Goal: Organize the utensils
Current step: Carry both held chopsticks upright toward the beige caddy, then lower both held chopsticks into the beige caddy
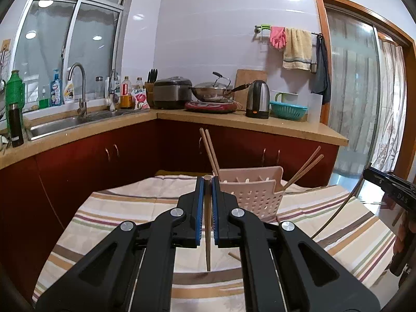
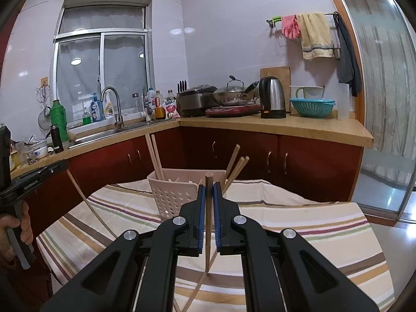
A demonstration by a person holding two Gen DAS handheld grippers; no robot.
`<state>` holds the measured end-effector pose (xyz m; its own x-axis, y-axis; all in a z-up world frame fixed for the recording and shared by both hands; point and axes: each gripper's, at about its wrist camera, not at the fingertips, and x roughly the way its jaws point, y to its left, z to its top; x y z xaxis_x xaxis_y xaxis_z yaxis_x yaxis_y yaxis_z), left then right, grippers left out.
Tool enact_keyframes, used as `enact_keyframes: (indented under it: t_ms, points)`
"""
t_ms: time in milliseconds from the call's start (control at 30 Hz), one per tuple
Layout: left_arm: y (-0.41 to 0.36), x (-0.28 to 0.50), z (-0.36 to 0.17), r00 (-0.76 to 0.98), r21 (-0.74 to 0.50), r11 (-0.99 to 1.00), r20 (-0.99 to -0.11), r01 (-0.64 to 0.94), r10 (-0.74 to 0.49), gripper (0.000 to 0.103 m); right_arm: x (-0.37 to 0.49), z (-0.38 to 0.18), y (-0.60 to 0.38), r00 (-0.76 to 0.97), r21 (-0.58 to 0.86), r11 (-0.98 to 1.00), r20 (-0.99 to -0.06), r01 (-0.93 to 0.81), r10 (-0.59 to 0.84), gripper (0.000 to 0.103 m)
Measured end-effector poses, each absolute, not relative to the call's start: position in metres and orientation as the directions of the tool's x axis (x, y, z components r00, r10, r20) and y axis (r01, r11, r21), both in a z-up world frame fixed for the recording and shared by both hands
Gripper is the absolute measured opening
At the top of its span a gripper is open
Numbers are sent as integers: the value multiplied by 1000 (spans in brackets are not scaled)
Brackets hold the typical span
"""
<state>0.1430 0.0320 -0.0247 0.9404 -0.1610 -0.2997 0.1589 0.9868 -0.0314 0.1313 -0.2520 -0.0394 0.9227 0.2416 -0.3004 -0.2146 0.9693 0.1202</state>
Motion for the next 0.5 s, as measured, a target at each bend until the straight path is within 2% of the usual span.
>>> enact_keyframes:
  t_ms: [267, 500]
  points:
    - [21, 142, 1, 952, -12, 985, -255, 172, -169, 7, 135, -20, -252, 934, 114, 971, -271, -210, 234, 7]
    - [13, 147, 20, 963, -14, 984, -202, 179, -178, 7, 139, 1, -246, 947, 110, 968, -206, -227, 245, 7]
